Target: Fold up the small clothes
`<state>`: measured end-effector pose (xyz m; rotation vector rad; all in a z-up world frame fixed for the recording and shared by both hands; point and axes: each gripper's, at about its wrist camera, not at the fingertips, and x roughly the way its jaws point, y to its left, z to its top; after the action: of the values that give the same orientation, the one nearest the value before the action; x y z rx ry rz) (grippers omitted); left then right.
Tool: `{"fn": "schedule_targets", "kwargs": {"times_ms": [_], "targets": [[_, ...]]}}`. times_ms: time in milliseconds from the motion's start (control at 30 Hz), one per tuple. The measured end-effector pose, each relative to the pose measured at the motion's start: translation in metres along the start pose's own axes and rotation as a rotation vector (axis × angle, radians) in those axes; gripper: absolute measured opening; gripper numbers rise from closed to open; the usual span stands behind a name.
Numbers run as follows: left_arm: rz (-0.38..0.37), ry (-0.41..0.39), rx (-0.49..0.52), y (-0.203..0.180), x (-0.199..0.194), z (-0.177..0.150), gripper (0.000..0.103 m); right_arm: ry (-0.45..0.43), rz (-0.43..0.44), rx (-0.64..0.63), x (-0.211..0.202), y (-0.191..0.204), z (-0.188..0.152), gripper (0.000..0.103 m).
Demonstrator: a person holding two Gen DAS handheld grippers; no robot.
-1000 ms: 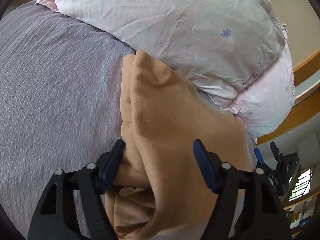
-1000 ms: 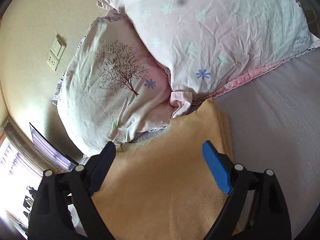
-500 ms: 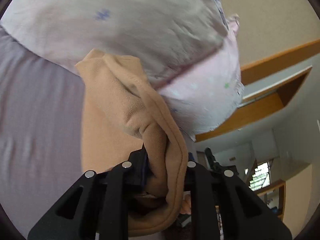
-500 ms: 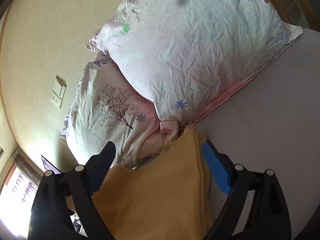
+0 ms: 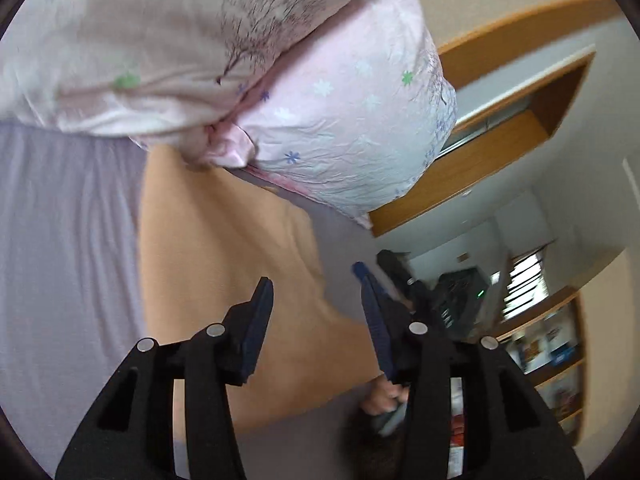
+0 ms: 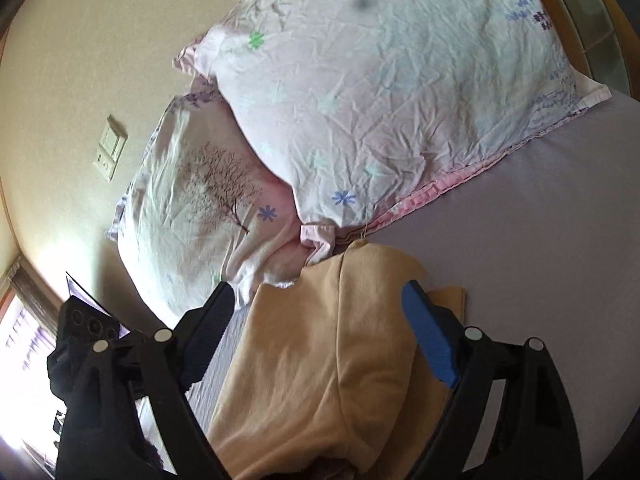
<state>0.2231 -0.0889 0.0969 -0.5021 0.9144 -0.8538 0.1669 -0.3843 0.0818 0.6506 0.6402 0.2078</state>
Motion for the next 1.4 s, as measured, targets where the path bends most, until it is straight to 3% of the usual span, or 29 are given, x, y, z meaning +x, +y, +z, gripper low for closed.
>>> {"fn": "schedule_targets", "kwargs": {"times_ms": [167, 200, 300, 367, 433, 467, 533, 567, 633, 667, 767, 800, 933, 1000, 1067, 1133, 1200, 1233, 1300, 1367, 1400], "targets": [[0.199, 0.006, 0.348, -0.029, -0.01, -0.043, 0.051, 0.158, -0.152, 0.036, 0.011, -0.021, 0.006, 0.068], [0.224, 0.013, 0.421, -0.038, -0.004, -0.054, 0.051, 0.183, -0.154, 0.056, 0.014, -0.027, 0.005, 0.062], [0.273, 0.037, 0.561, -0.052, 0.015, -0.077, 0.052, 0.255, -0.134, 0.081, 0.029, -0.035, 0.001, 0.057], [0.281, 0.067, 0.6, -0.06, 0.036, -0.082, 0.053, 0.303, -0.158, 0.069, 0.045, -0.037, -0.004, 0.054], [0.279, 0.102, 0.604, -0.06, 0.05, -0.087, 0.053, 0.348, -0.14, 0.06, 0.062, -0.037, -0.009, 0.037], [0.282, 0.117, 0.599, -0.059, 0.057, -0.088, 0.053, 0.344, -0.111, 0.041, 0.066, -0.033, -0.009, 0.007], [0.293, 0.121, 0.597, -0.058, 0.059, -0.095, 0.053, 0.251, -0.149, -0.046, 0.053, -0.017, -0.005, 0.005], [0.289, 0.122, 0.596, -0.058, 0.059, -0.096, 0.054, 0.181, -0.127, -0.062, 0.038, -0.009, 0.0, 0.005], [0.286, 0.13, 0.596, -0.057, 0.062, -0.098, 0.056, 0.097, -0.129, -0.05, 0.014, -0.008, 0.006, 0.005], [0.284, 0.139, 0.598, -0.057, 0.063, -0.099, 0.057, 0.099, -0.176, -0.05, 0.012, -0.012, 0.005, 0.005], [0.308, 0.196, 0.619, -0.056, 0.074, -0.107, 0.059, 0.245, -0.282, -0.003, 0.034, -0.035, -0.006, 0.008], [0.325, 0.208, 0.632, -0.056, 0.076, -0.111, 0.059, 0.254, -0.282, 0.038, 0.031, -0.041, -0.008, 0.011], [0.302, 0.203, 0.62, -0.056, 0.066, -0.113, 0.061, 0.111, -0.11, 0.027, -0.017, -0.023, -0.013, 0.015], [0.288, 0.203, 0.596, -0.055, 0.063, -0.11, 0.063, 0.121, 0.009, -0.028, -0.028, -0.002, -0.024, 0.016], [0.29, 0.206, 0.588, -0.053, 0.064, -0.112, 0.063, 0.17, 0.055, -0.096, -0.027, 0.016, -0.042, 0.016], [0.294, 0.206, 0.589, -0.053, 0.064, -0.113, 0.063, 0.216, 0.001, -0.144, -0.018, 0.021, -0.057, 0.018], [0.286, 0.204, 0.581, -0.053, 0.061, -0.113, 0.063, 0.281, -0.153, -0.135, -0.001, 0.004, -0.07, 0.019], [0.269, 0.196, 0.559, -0.052, 0.055, -0.11, 0.063, 0.322, -0.18, -0.116, 0.007, -0.009, -0.074, 0.018], [0.234, 0.16, 0.482, -0.043, 0.041, -0.095, 0.063, 0.304, -0.105, -0.029, -0.005, -0.025, -0.067, 0.018], [0.206, 0.086, 0.369, -0.025, 0.019, -0.071, 0.064, 0.235, -0.03, 0.038, -0.027, -0.032, -0.052, 0.043], [0.202, 0.058, 0.309, -0.014, 0.012, -0.059, 0.067, 0.194, -0.016, 0.056, -0.033, -0.035, -0.044, 0.076]]}}
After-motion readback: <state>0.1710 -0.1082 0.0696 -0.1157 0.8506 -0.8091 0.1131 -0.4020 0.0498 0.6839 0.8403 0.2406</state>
